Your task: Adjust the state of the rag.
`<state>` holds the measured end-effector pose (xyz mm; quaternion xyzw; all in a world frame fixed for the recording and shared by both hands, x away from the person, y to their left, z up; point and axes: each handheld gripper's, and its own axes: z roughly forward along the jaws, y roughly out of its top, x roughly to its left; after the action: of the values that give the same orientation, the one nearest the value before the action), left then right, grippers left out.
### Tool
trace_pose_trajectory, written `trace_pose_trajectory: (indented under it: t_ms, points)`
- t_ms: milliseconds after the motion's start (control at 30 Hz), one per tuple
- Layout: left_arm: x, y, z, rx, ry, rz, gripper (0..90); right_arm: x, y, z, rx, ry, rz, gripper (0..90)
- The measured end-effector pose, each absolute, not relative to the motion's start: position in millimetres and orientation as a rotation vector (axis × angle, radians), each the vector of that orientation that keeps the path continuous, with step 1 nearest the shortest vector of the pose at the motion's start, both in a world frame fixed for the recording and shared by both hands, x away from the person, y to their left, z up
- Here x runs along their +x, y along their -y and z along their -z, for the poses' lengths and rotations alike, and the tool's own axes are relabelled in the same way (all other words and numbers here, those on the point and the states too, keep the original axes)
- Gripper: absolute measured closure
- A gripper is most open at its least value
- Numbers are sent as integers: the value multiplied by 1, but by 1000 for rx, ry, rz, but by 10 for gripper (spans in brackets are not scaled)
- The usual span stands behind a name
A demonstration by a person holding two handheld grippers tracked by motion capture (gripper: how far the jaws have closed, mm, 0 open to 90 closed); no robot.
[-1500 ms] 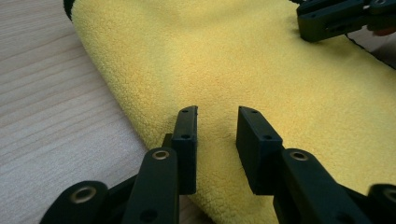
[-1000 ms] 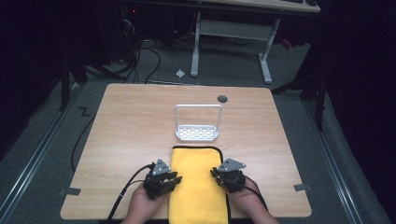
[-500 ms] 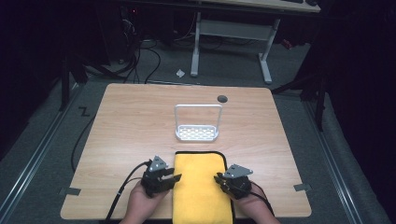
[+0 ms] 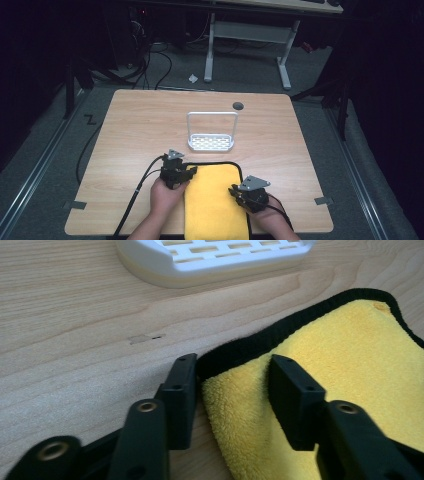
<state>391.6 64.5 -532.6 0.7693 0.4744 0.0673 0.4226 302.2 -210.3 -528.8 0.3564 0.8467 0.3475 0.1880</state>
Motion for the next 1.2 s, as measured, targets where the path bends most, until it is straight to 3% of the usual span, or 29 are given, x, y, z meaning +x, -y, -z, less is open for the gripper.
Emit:
trace_pose_trajectory:
  t_ms: [133, 267, 433, 733, 967, 1200]
  points:
    - [390, -68, 539, 1897, -1154, -144, 777, 303, 211, 528, 1009, -2385, -995, 725]
    - [389, -68, 540, 1891, -1150, -150, 784, 307, 216, 523, 1071, -2319, -1082, 617]
    - [388, -68, 540, 1895, -1147, -163, 783, 330, 214, 518, 1140, -2220, -1066, 422]
    - [387, -69, 540, 1892, -1147, -157, 782, 368, 202, 530, 1265, -2257, -946, 317]
    - [387, -69, 540, 1891, -1149, -160, 778, 368, 200, 531, 1278, -2283, -976, 415]
    - [387, -69, 540, 1886, -1154, -151, 780, 365, 196, 529, 1237, -2333, -1001, 639]
